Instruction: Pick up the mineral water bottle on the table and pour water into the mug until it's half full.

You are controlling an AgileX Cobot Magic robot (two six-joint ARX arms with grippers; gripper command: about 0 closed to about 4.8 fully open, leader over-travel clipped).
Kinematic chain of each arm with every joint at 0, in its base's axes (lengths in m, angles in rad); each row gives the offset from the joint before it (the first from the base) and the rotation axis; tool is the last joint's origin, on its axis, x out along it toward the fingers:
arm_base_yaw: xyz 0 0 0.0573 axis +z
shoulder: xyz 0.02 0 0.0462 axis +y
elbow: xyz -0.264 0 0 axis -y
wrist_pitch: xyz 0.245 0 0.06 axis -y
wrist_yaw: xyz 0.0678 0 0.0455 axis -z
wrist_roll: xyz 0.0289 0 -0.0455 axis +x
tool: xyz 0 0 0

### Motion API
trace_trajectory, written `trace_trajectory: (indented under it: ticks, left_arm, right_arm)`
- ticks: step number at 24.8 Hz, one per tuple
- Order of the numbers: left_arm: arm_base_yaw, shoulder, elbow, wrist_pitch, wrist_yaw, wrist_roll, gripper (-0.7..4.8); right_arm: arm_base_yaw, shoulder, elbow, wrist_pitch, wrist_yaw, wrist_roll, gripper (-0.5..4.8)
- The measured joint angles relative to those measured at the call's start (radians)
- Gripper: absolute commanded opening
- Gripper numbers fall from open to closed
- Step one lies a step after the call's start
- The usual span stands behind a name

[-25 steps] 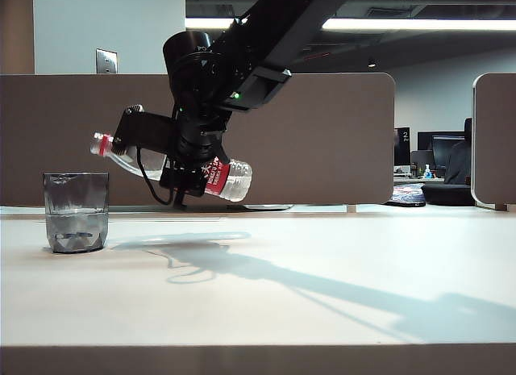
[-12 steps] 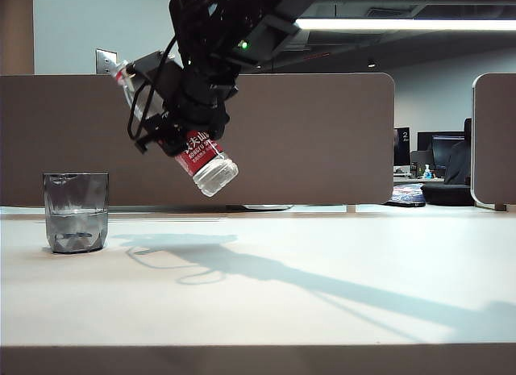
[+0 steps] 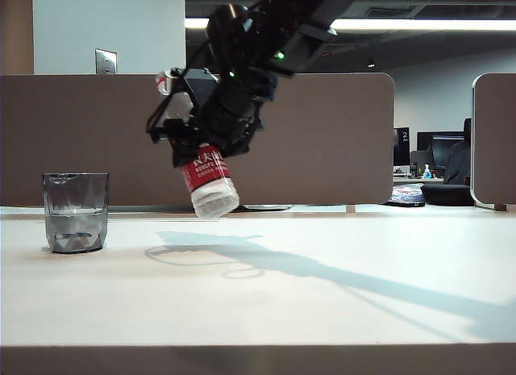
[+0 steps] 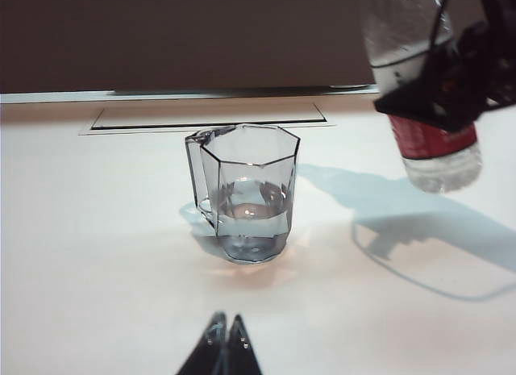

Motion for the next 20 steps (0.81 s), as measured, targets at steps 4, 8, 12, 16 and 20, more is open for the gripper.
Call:
trace_trajectory:
  ticks: [4,8,12,16,20]
  left_arm:
    - [0.0,0.0,0.0,0.0,0.0,0.0,-0.05]
    - [0.0,0.0,0.0,0.0,0.0,0.0,-0.05]
    - [0.0,0.0,0.0,0.0,0.0,0.0,-0.05]
    - [0.0,0.0,0.0,0.0,0.0,0.0,-0.05]
    - [0.0,0.0,0.0,0.0,0.0,0.0,-0.05]
  right_arm:
    - [-0.025,-0.05,-0.169,0.22,-0.116,0.08,2.53]
    - [-0.069,-0.055,-0.343,0.504,-0.186,0.187,2.53]
    - [-0.069,-0.056,-0.466,0.716,-0.186,0.207,2.53]
    - [-0.067,-0.056,-0.525,0.772,-0.195,0.228,2.55]
    - [-0.067,-0.056,-0.532,0.78,-0.192,0.229,2.58]
